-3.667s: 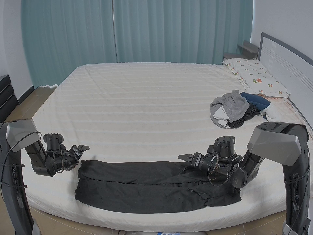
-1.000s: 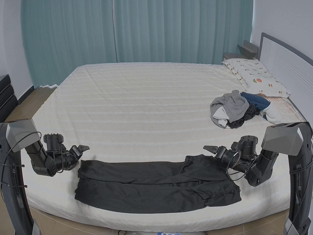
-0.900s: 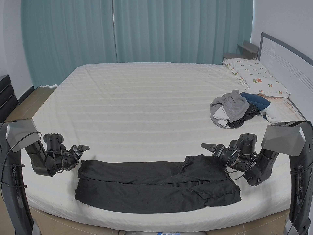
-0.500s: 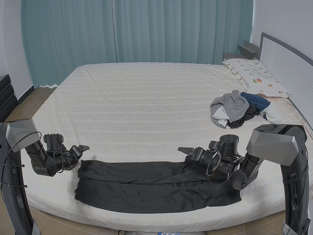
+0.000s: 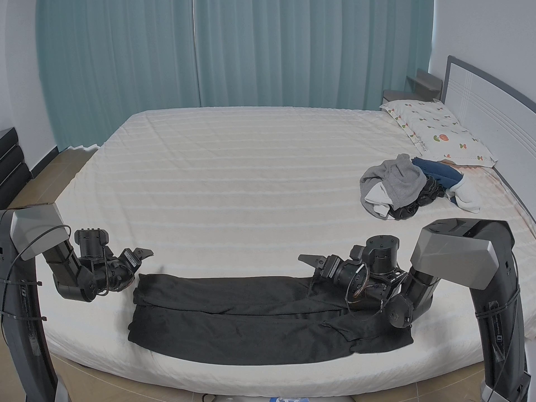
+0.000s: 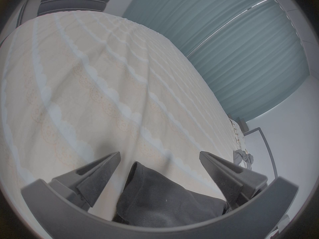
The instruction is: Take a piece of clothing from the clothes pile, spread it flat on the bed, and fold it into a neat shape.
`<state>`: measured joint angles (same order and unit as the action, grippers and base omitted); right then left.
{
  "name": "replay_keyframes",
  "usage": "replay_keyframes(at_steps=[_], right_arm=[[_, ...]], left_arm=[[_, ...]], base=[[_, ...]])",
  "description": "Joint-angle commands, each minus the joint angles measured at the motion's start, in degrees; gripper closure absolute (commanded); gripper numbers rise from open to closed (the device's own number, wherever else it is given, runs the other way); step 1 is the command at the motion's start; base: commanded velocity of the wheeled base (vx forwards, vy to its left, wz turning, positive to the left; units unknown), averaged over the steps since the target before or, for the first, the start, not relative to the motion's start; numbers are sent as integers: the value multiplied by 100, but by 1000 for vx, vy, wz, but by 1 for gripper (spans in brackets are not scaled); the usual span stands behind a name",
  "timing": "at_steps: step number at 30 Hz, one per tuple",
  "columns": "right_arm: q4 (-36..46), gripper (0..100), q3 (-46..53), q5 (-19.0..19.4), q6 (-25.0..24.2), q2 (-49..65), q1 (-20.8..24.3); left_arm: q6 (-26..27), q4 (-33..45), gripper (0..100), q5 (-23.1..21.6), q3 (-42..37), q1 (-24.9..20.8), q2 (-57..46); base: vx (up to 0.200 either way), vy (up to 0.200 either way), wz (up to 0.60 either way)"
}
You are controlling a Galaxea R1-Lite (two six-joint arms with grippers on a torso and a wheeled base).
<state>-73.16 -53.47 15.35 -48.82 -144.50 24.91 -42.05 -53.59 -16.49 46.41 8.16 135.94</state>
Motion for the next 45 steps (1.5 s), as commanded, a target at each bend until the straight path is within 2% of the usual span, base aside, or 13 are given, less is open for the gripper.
replay_keyframes(at_steps=[1,7,10,12,16,19,24,28,32,34,40,45], right_arm=[[-243,0,478,-137,-127,624,-100],[-252,0,1506,-278,-136,1433,-328],[-234,0,2104,-656,-136,1723,-495],[-243,0,2438,-840,-180,1872,-504],[-261,0,3062,-928,-268,2083,-381],[-340,0,3527,-1043,-637,2224,-241],[-392,0,4081,-1078,-831,2215,-223],[-568,0,4248,-1087,-1077,2127,-153],[-639,0,4310,-1095,-1208,1828,-109],[-682,0,4318,-1104,-1208,1661,-91],[-823,0,4310,-1139,-1217,1477,-100],[-1052,0,4125,-1368,-1208,1090,-153]], left_arm=[[-32,-2,0,-29,8,28,-15],[-85,-11,0,6,17,90,-234],[-366,50,0,-38,8,134,-735],[-410,15,0,-3,8,99,-832],[-436,68,0,32,-44,-25,-946],[-612,59,0,23,-484,-25,-1148],[-700,33,0,-29,-1301,-25,-1579],[-735,-11,0,-47,-1802,-95,-1746],[-1271,-11,0,-56,-2066,-279,-1711],[-1377,-11,0,-56,-2101,-297,-1693],[-1385,-178,0,-56,-2277,-297,-1562],[-1377,-582,0,-38,-2417,-306,-1438]], base=[[0,0,0],[0,0,0],[0,0,0],[0,0,0],[0,0,0],[0,0,0],[-40,0,0],[-200,0,0],[-50,0,0],[0,0,0],[0,0,0],[0,0,0]])
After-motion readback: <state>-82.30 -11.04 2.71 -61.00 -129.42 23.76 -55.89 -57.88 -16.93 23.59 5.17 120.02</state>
